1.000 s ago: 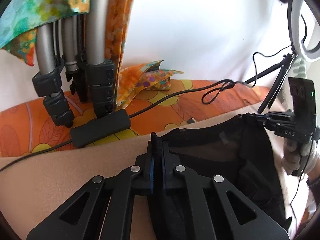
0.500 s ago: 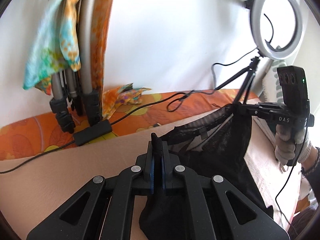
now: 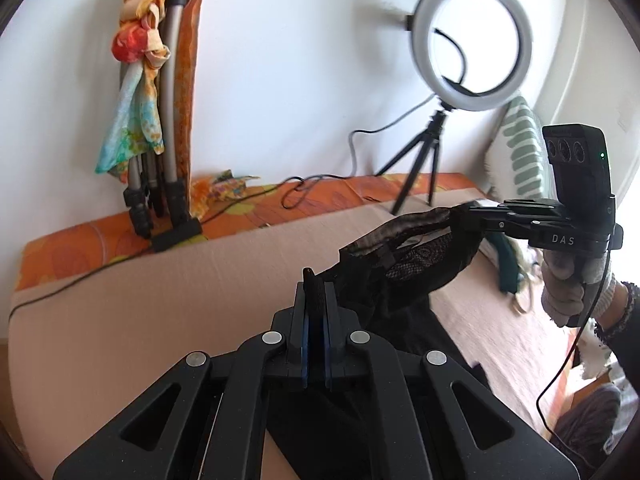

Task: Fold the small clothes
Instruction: 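Lift the collar end with both grippers and fold it over the shirt, then open both grippers and release the folded shirt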

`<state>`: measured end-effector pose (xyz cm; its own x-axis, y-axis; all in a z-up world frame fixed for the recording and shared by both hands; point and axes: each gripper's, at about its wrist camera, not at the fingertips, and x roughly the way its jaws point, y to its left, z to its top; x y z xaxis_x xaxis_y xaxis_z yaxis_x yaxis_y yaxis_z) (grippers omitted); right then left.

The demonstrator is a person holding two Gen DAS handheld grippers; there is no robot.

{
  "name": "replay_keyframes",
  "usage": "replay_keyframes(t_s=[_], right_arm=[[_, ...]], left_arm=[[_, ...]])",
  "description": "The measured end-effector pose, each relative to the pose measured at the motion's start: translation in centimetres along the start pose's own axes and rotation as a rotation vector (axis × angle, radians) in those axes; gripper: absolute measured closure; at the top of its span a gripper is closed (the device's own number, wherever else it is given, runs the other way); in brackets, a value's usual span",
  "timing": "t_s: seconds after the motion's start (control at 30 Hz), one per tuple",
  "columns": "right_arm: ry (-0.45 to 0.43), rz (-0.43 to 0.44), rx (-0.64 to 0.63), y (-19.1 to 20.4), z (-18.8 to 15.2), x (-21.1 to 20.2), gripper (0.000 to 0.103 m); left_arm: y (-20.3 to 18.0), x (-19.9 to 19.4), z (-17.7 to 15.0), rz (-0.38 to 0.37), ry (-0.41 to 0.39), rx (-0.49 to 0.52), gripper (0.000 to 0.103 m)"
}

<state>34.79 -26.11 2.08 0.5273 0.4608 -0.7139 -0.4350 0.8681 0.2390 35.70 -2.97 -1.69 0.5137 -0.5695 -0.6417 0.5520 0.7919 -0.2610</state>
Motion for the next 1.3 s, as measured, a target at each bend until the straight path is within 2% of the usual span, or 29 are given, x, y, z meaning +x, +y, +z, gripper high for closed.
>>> replay_keyframes(t_s=[0.13, 0.27, 0.43, 0.57, 0.77, 0.87, 1.03, 1.07, 1.1, 1.13, 1.23, 1.3], right_arm=[[-0.004, 0.019, -0.01, 2.6, -2.5, -2.2, 0.101], [-0.006, 0.041, -0.022, 6.2, -5.8, -4.8, 0.101], [0.007, 0.058, -0.024, 9.7, -11.2, -6.3, 0.101], [0.025, 0.054, -0.018, 10.4, -14.8, -6.4, 0.1], [0.023, 0.012, -0.045, 11.2, -18.5, -6.8, 0.1], [0.04, -0.004, -0.088, 11.6, -20.0, -7.2, 0.099], [0.082, -0.074, -0.153, 11.5, -22.2, -8.4, 0.093], [0.091, -0.091, -0.15, 11.1, -22.7, -8.9, 0.081], [0.093, -0.1, -0.135, 10.7, -22.9, -9.3, 0.072], [0.086, -0.092, -0.113, 10.3, -22.9, -9.8, 0.069], [0.053, -0.023, 0.011, 8.7, -22.8, -11.0, 0.068], [0.065, 0.005, 0.101, 7.9, -22.8, -10.6, 0.065]], left_arm=[[-1.7, -2.5, -2.1, -0.014, -0.009, 0.01, 0.1], [-3.7, -5.0, -6.1, -0.029, -0.004, 0.02, 0.1], [-5.3, -6.3, -11.8, -0.041, 0.033, 0.038, 0.1], [-5.8, -6.5, -15.0, -0.026, 0.062, 0.064, 0.099], [-6.5, -7.0, -17.1, 0.001, 0.079, 0.11, 0.099], [-6.9, -7.2, -17.6, -0.008, 0.107, 0.133, 0.098], [-8.6, -8.7, -19.0, 0.0, 0.13, 0.223, 0.095], [-9.1, -9.3, -19.3, 0.008, 0.13, 0.245, 0.09], [-9.4, -9.8, -19.5, 0.024, 0.124, 0.263, 0.075], [-9.6, -10.4, -19.6, 0.034, 0.112, 0.268, 0.071], [-9.5, -11.2, -19.5, 0.029, 0.095, 0.245, 0.07], [-9.3, -10.9, -19.1, 0.025, 0.09, 0.222, 0.069]])
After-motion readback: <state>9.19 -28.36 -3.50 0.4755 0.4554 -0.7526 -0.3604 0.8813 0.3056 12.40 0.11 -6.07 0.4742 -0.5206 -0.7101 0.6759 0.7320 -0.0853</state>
